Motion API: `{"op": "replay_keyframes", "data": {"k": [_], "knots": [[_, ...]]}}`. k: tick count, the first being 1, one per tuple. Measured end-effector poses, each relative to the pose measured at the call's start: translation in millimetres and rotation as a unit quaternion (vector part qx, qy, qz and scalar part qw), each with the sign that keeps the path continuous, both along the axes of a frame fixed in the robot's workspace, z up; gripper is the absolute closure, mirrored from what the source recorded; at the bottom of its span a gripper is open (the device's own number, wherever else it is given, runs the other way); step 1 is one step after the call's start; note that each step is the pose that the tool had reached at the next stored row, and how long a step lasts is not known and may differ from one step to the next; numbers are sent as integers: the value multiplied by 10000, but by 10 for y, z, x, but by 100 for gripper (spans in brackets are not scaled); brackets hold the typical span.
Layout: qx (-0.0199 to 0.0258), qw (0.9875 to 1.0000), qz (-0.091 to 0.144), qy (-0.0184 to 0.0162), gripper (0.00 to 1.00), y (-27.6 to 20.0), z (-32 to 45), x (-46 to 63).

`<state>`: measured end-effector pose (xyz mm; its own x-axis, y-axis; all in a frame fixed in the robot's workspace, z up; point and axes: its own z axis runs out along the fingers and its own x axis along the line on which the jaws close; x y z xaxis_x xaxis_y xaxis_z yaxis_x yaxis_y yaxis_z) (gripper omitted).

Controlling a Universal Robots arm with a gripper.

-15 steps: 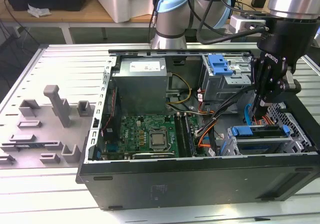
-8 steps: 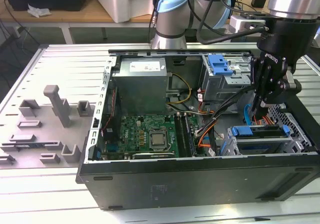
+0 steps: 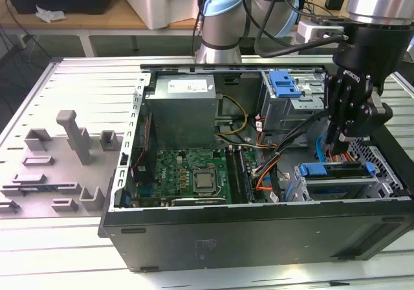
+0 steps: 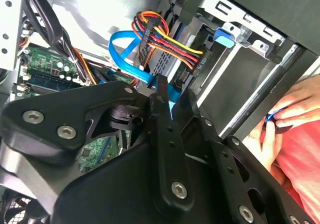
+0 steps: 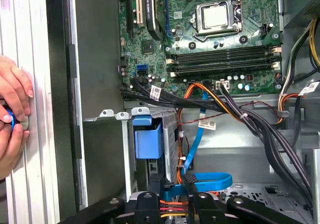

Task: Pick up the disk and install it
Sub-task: 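Insert the second disk wire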

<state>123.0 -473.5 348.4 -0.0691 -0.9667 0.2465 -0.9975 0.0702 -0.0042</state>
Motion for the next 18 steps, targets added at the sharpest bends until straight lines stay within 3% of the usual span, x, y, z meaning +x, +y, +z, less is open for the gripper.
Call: {"op": "replay_keyframes", "data": {"k": [4,5,18], "knots": [[13,10000,0,0,70,-21,-6,0],[13,10000,0,0,83,-22,-5,0],[23,10000,0,0,84,-28,-6,-5]]}}
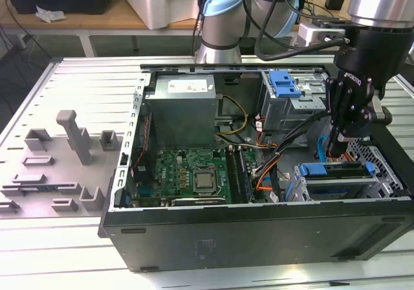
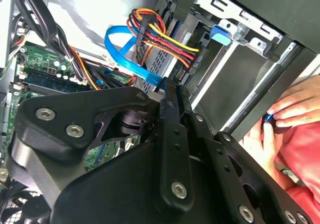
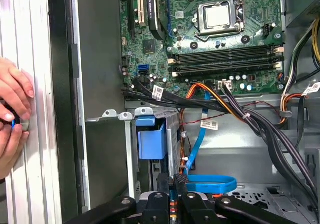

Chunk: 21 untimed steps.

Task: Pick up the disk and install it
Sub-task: 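Insert the second disk wire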

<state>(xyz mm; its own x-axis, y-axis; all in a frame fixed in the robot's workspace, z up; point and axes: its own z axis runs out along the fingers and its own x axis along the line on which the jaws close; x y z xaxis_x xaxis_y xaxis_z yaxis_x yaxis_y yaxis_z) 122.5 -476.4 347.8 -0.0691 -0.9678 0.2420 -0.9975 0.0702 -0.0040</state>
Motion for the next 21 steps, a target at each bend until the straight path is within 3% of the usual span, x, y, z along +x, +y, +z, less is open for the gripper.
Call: {"op": "replay_keyframes", "data": {"k": [5,7,9,11,14,17,21], "knots": [[25,10000,21,0,84,-6,-2,-2],[62,10000,24,0,84,-21,-1,-2],[71,9999,72,1,84,-25,-2,-1],[71,9998,203,1,84,-40,-2,-1],[71,9985,545,4,84,-59,-2,0],[92,9986,517,2,84,-90,-8,-2],[159,9988,455,-2,84,-134,-13,-1]]}}
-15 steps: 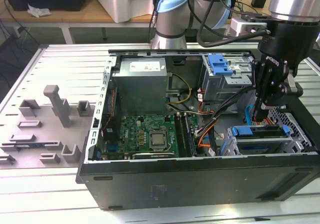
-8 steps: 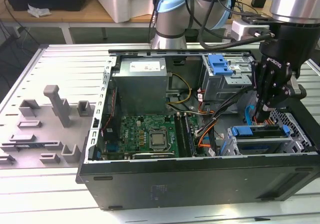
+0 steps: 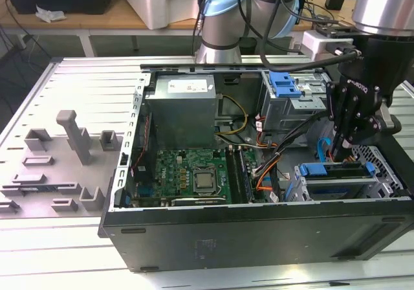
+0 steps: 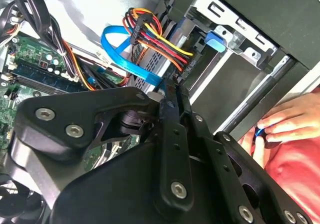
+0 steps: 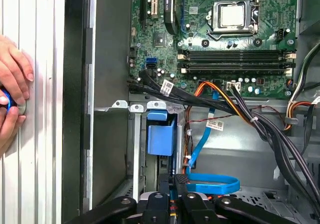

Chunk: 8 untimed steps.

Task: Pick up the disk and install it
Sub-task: 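Insert the second disk wire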

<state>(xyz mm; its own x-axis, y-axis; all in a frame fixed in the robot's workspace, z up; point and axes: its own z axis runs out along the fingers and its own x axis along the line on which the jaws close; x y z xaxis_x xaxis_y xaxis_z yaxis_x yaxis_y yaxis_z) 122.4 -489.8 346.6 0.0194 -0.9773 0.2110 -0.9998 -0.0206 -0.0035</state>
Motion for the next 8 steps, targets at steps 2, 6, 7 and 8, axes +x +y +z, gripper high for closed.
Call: {"op": "replay_keyframes", "data": {"k": [2,6,7,8], "knots": [[1,10000,-2,0,84,-4,-1,0],[6,10000,-2,0,84,-5,-1,0],[8,10000,-2,0,84,-6,-1,0],[8,10000,-2,0,84,-6,-1,1]]}}
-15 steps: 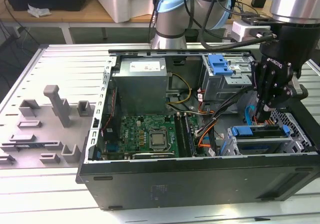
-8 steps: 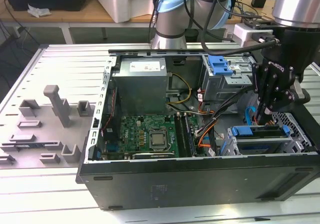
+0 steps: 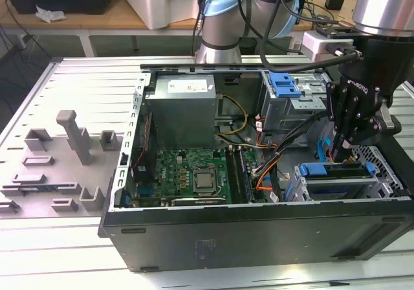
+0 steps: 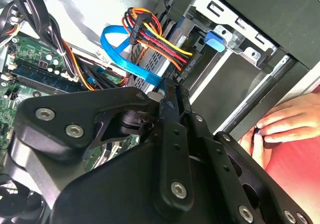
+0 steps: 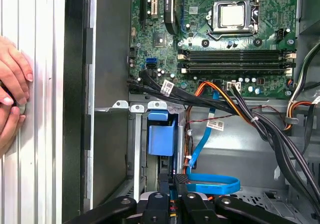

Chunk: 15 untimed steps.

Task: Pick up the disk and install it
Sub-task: 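Insert the second disk wire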

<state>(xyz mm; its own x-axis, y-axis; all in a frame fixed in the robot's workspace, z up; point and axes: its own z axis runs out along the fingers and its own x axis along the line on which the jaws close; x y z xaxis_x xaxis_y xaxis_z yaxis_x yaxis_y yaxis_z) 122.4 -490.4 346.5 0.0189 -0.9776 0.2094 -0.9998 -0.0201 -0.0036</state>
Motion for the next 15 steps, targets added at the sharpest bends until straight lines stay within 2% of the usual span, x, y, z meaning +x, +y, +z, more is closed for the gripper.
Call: {"op": "replay_keyframes", "data": {"k": [15], "knots": [[8,10000,-2,0,84,-40,-3,15]]}}
